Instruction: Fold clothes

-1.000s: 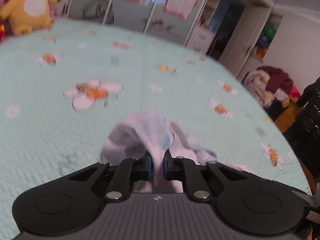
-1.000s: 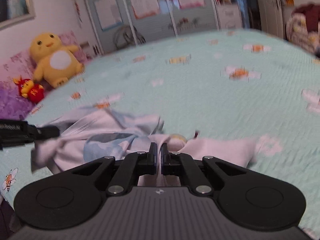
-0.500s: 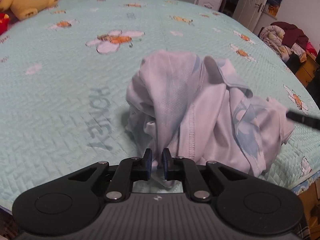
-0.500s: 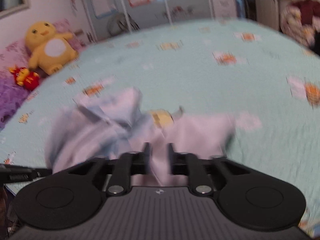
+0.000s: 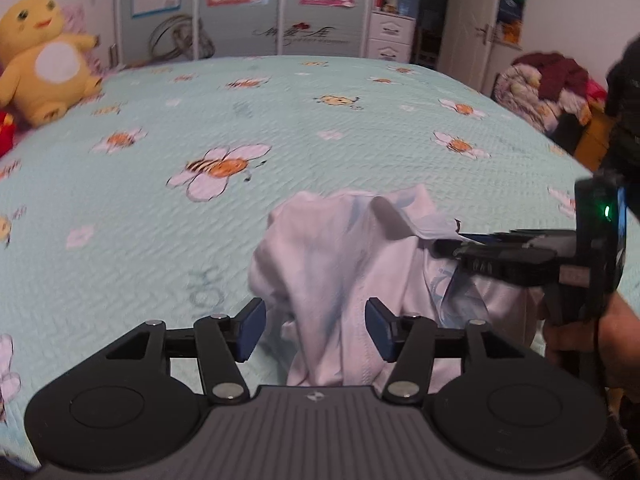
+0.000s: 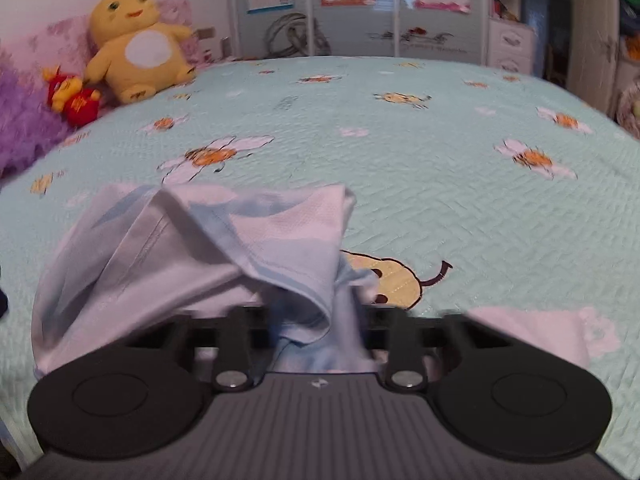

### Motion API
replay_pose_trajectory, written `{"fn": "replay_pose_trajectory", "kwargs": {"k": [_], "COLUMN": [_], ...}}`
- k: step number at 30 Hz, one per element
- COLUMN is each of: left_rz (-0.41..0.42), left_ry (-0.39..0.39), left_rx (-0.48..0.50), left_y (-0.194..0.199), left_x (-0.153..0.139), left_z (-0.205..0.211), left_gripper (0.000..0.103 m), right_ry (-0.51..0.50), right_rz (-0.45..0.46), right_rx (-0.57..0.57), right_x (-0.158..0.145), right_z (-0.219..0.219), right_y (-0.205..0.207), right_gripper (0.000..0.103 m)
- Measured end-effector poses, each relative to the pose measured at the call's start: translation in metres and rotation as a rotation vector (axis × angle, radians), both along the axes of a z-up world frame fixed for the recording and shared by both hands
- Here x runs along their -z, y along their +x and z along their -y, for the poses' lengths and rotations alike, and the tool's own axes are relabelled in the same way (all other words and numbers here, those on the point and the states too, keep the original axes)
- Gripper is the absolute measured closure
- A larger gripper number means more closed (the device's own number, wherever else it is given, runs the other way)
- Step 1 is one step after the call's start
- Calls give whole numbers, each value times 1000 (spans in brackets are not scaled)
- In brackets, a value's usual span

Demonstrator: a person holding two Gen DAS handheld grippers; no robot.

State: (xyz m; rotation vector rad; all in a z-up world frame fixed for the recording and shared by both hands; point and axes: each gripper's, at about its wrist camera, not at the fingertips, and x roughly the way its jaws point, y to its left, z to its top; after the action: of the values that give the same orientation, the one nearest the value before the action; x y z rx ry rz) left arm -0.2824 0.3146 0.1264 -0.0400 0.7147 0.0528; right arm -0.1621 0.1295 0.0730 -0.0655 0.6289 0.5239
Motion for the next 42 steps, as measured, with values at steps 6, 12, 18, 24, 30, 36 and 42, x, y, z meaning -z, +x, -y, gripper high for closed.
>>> {"fn": "replay_pose_trajectory", "kwargs": {"k": [6,12,18,24,30,36,42], "left_rz": [42,39,55,72,114,321,312], "left_ry": [128,248,271,295,171,86,206], "left_rx": [78,154,214,273,249,-76,-597], "left_y": [16,24,33,42,34,4,-32], "left_x": [9,31,34,38,24,-52,-74], "left_z": [35,66,81,95,82,16,-85], "left_gripper": [33,32,32,40,99,99,98], "right_ry": [149,220,250,219,186,199,202], "right_rz": [41,88,93,134,43,8,-6], "right_rx": [57,75,30,-39,24,42,26], "right_x": [-24,-45,-50,-55,-38,-34,-34], "right_z": [39,81,103,104,108,109,102], "right_y": [-24,-56,-82,-101,-89,-90,-95], "right_gripper": [103,103,103,103,100,61,59]}}
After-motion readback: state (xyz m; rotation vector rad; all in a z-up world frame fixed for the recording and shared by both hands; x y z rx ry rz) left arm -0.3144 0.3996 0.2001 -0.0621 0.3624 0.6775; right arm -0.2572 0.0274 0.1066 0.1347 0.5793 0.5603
